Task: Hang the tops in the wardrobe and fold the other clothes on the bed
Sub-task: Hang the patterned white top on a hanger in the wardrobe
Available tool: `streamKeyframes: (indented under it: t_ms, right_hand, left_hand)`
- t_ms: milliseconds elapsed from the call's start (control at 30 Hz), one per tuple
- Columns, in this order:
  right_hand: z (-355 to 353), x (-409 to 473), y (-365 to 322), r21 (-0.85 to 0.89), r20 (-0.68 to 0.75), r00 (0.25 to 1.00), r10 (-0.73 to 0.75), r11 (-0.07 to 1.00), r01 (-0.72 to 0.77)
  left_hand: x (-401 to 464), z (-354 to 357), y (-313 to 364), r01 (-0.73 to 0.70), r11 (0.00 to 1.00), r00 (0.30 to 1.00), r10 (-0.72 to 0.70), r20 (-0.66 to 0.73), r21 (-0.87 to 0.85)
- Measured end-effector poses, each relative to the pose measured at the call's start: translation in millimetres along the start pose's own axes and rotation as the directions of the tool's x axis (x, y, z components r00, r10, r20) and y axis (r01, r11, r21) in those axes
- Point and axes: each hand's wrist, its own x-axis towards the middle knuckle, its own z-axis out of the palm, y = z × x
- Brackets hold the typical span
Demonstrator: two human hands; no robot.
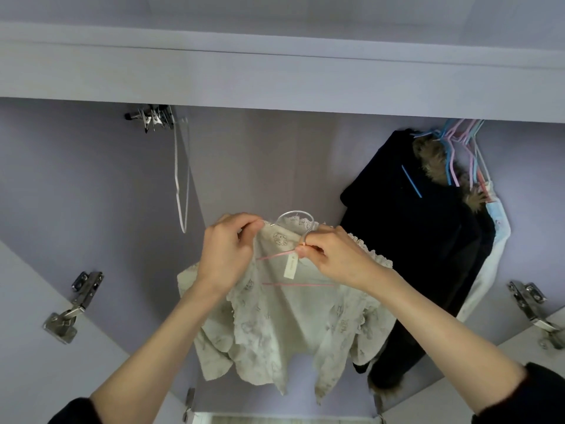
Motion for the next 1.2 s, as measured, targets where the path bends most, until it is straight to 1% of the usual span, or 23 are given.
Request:
streamKeyframes:
  t_ms: [100,200,267,333,367,433,533,600,667,733,800,833,900,967,1000,1100,1200]
  right_hand:
    - [0.7,0.0,5.0,-0.03,-0.017,1.0,0.024,0.999,-0.025]
    - [-2.1,-0.2,7.4,0.078,-0.119,0.987,0.109,0.992,-0.101]
    - [-4.2,1.1,4.8,0.136,-0.164,0.977,0.134,0.984,-0.112]
    - [-7.2,3.0,-0.2,0.162,-0.191,0.973,0.13,0.982,-0.099]
    - [-8.7,3.6,-3.0,0.17,-0.201,0.972,0.126,0.981,-0.092]
    - [-10.5,5.0,-5.9,0.192,-0.204,0.97,0.131,0.977,-0.091]
    - [-18.8,4.5,-4.9,0.274,-0.147,0.974,0.174,0.953,-0.129]
    - [-24.7,-1.8,3.1,0.335,-0.166,0.963,0.212,0.931,-0.146]
    - [-31.5,-14.1,21.3,0.316,-0.245,0.93,0.273,0.929,-0.19]
    - [-34.0,-30.8,44.5,0.28,-0.316,0.881,0.353,0.922,-0.269]
    - [-32.0,-46.1,65.1,0.278,-0.345,0.83,0.438,0.893,-0.355]
    - [-30.4,-51.7,72.5,0.295,-0.326,0.813,0.483,0.869,-0.398]
    - [-27.2,-58.1,82.8,0.347,-0.208,0.801,0.561,0.808,-0.476]
    - [-23.3,-58.0,88.7,0.386,-0.07,0.799,0.598,0.754,-0.531]
    - [-20.6,-55.7,90.0,0.386,-0.054,0.79,0.611,0.742,-0.548]
    - [-17.8,-46.9,92.3,0.341,-0.166,0.769,0.618,0.767,-0.543]
    - [-27.2,-46.9,94.0,0.333,-0.234,0.782,0.579,0.803,-0.495]
  left_hand:
    - [-5.0,-2.8,-2.6,-0.069,0.997,0.997,0.067,0.041,0.033]
    - [-8.9,-6.1,-12.9,-0.087,0.996,0.979,0.082,0.184,0.017]
    - [-10.7,-7.5,-18.8,-0.125,0.991,0.955,0.111,0.275,0.037]
    - [-11.2,-7.3,-22.4,-0.182,0.979,0.934,0.142,0.328,0.095]
    - [-11.0,-6.6,-22.8,-0.21,0.97,0.931,0.161,0.327,0.12]
    - [-10.1,-3.9,-21.1,-0.223,0.967,0.946,0.185,0.265,0.122]
    - [-6.4,-2.0,-11.3,-0.167,0.984,0.977,0.157,0.144,0.065]
    - [-3.0,-4.1,-10.7,-0.153,0.986,0.986,0.148,0.078,0.07]
    - [1.6,-8.0,-18.0,-0.128,0.988,0.992,0.127,0.026,0.082]
    - [5.2,-14.1,-27.6,-0.081,0.993,0.996,0.083,-0.016,0.082]
    - [7.8,-18.5,-35.5,-0.039,0.996,0.996,0.045,-0.072,0.081]
    - [9.6,-20.4,-38.4,-0.018,0.997,0.994,0.026,-0.102,0.074]
    - [13.8,-23.0,-41.7,0.015,0.999,0.989,-0.008,-0.147,0.046]
    - [17.0,-24.6,-43.3,0.026,0.999,0.987,-0.023,-0.16,0.021]
    - [18.2,-25.3,-43.6,0.028,1.0,0.987,-0.026,-0.159,0.014]
    - [19.9,-28.7,-45.1,0.034,0.999,0.986,-0.033,-0.161,0.002]
    - [20.6,-35.3,-50.2,0.011,1.0,0.986,-0.006,-0.168,0.029]
